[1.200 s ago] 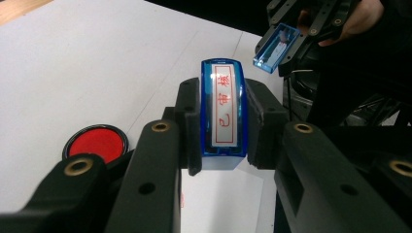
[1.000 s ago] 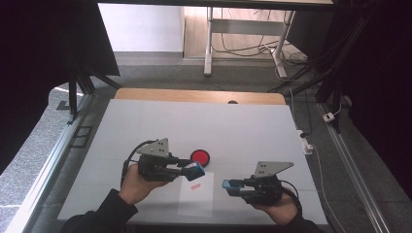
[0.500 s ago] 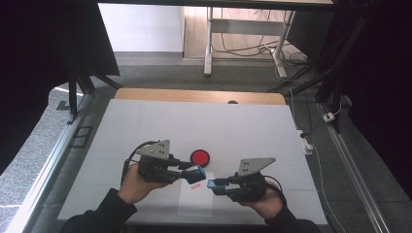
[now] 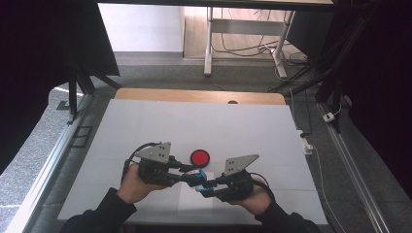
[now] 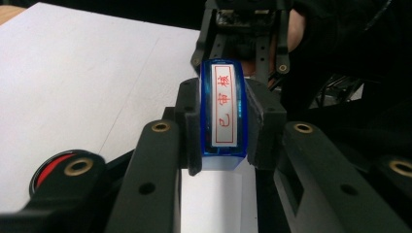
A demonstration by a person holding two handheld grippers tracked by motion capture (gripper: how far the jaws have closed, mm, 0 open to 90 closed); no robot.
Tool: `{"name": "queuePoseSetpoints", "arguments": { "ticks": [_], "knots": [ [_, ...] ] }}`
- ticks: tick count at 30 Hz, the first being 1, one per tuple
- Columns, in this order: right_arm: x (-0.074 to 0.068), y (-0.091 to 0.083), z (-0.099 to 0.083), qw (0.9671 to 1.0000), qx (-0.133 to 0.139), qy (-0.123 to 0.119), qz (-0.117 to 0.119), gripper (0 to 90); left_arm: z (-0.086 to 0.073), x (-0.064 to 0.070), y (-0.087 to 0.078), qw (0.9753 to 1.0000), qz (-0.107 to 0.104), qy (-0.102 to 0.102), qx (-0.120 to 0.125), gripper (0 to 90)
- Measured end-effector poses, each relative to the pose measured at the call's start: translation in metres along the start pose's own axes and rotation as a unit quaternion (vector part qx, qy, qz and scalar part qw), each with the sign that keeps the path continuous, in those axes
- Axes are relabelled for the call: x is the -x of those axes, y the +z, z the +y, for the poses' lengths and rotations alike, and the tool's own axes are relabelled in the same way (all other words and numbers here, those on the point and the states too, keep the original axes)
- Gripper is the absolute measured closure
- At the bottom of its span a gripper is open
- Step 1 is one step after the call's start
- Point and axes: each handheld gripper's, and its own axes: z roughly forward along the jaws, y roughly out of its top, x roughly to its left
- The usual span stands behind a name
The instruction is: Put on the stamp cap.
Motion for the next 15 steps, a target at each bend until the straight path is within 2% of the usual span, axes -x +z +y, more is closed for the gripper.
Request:
{"name": "queuePoseSetpoints", "arguments": {
  "ticks": [8,15],
  "knots": [
    [0.0016,0.0068,0.0038,0.9998,0.002,-0.008,0.017,68.1,0.0007,0.0020,0.0024,0.9996,-0.024,0.016,-0.003,70.9],
    [0.0011,0.0078,0.0044,0.9993,0.003,-0.009,0.036,68.2,0.0007,0.0026,0.0033,0.9990,-0.037,0.026,-0.003,70.9]
  ]
}}
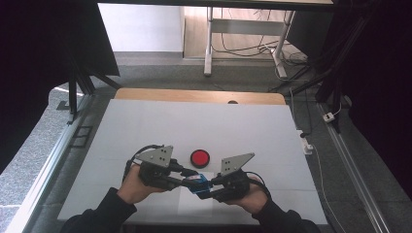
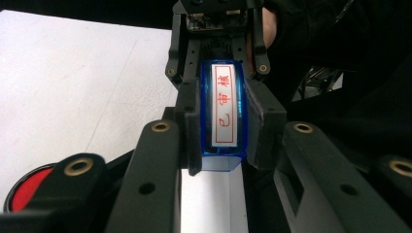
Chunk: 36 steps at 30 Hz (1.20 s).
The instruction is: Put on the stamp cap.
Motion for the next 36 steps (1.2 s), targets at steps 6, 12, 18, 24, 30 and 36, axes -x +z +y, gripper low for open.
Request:
{"name": "queuePoseSetpoints", "arguments": {
  "ticks": [6,12,18,24,30,36],
  "knots": [
    [-0.002,0.000,0.001,1.0000,0.003,-0.003,0.007,68.3,-0.001,-0.001,0.001,0.9999,-0.010,0.003,-0.002,70.9],
    [-0.003,-0.002,0.003,0.9997,0.013,-0.015,0.013,68.6,-0.005,-0.005,0.000,0.9990,-0.031,-0.019,0.027,70.9],
    [-0.005,-0.004,0.004,0.9994,0.021,-0.020,0.017,68.8,-0.008,-0.007,0.000,0.9970,-0.048,-0.033,0.050,70.9],
    [-0.005,-0.005,0.004,0.9991,0.034,-0.008,0.023,68.9,-0.010,-0.009,0.000,0.9950,-0.056,-0.047,0.068,70.8],
    [-0.007,-0.007,0.006,0.9987,0.042,-0.021,0.021,69.0,-0.012,-0.010,-0.001,0.9930,-0.064,-0.053,0.084,70.6],
    [-0.007,-0.007,0.005,0.9985,0.041,-0.025,0.024,69.0,-0.014,-0.011,0.001,0.9910,-0.072,-0.065,0.092,70.5]
  ]
}}
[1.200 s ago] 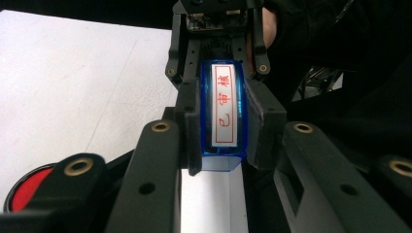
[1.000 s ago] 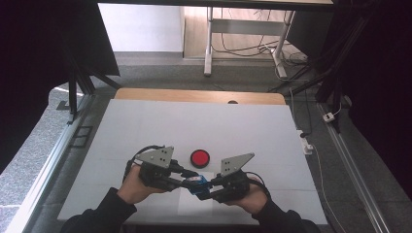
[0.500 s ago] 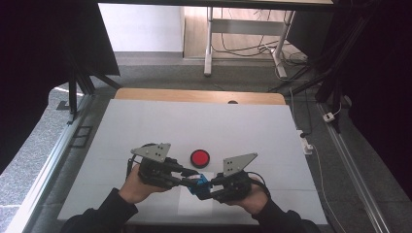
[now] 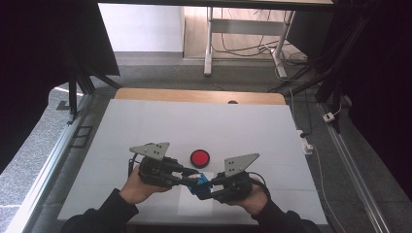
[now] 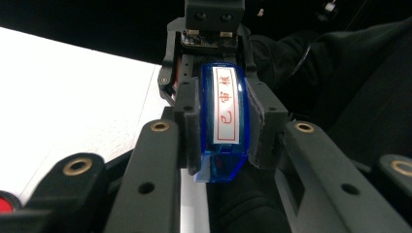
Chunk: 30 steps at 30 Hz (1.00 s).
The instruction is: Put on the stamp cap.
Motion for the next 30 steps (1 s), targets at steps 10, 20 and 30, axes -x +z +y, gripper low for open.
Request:
{"name": "queuePoseSetpoints", "arguments": {
  "ticks": [10,20,30],
  "knots": [
    [0.002,0.001,-0.001,0.9999,0.000,0.010,-0.007,68.2,0.007,0.004,0.000,0.9991,0.029,0.019,-0.026,70.8],
    [0.003,-0.002,-0.002,0.9992,0.005,0.018,-0.036,56.9,0.009,0.005,-0.002,0.9978,0.054,0.019,-0.034,70.8],
    [0.003,-0.007,-0.005,0.9969,-0.001,0.027,-0.074,50.4,0.011,0.006,-0.008,0.9951,0.088,0.018,-0.042,70.8]
  ]
}}
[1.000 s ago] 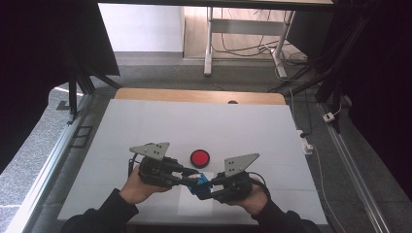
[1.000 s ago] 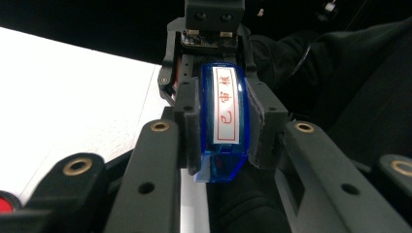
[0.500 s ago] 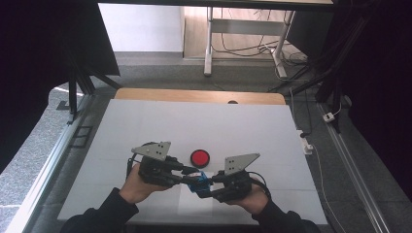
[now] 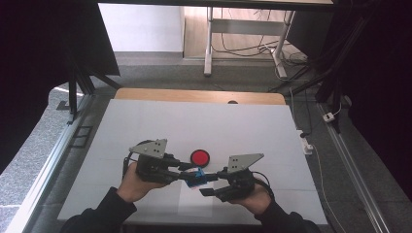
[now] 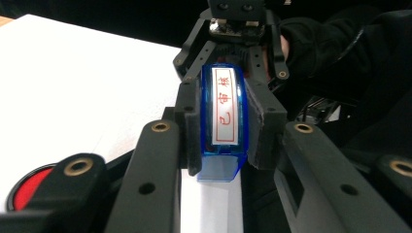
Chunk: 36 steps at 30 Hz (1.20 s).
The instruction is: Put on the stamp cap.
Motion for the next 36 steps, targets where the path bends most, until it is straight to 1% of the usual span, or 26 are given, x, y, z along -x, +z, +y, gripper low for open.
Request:
{"name": "queuePoseSetpoints", "arguments": {
  "ticks": [6,9,15,19,20,22,25,27,31,35,36],
  "knots": [
    [-0.001,-0.006,-0.001,0.9992,-0.010,0.004,-0.037,43.9,0.001,0.000,-0.001,0.9996,0.025,-0.004,-0.016,70.8],
    [-0.002,-0.008,-0.001,0.9985,-0.016,0.007,-0.052,40.0,0.001,-0.001,-0.001,0.9991,0.037,-0.005,-0.021,70.7],
    [-0.004,-0.012,-0.004,0.9969,-0.028,0.014,-0.072,32.2,0.001,-0.002,-0.004,0.9978,0.059,-0.016,-0.025,70.7],
    [-0.004,-0.016,-0.007,0.9958,-0.033,0.022,-0.083,27.4,0.001,-0.003,-0.005,0.9970,0.069,-0.021,-0.028,70.7],
    [-0.005,-0.016,-0.007,0.9952,-0.032,0.024,-0.089,26.1,0.001,-0.004,-0.006,0.9969,0.070,-0.021,-0.029,70.7],
    [-0.005,-0.019,-0.009,0.9941,-0.035,0.028,-0.099,25.3,0.001,-0.004,-0.006,0.9966,0.074,-0.022,-0.031,70.7],
    [-0.006,-0.021,-0.010,0.9932,-0.039,0.028,-0.107,23.9,0.001,-0.005,-0.006,0.9961,0.078,-0.024,-0.034,70.7],
    [-0.007,-0.022,-0.011,0.9923,-0.040,0.030,-0.113,21.8,0.001,-0.005,-0.006,0.9956,0.084,-0.025,-0.033,70.7],
    [-0.007,-0.026,-0.014,0.9909,-0.043,0.034,-0.123,18.1,0.001,-0.006,-0.007,0.9951,0.089,-0.027,-0.035,70.7],
    [-0.009,-0.030,-0.017,0.9888,-0.046,0.042,-0.136,16.2,0.002,-0.007,-0.007,0.9944,0.094,-0.030,-0.037,70.6],
    [-0.009,-0.031,-0.018,0.9887,-0.042,0.044,-0.137,16.0,0.001,-0.007,-0.007,0.9943,0.095,-0.031,-0.036,70.6]
  ]
}}
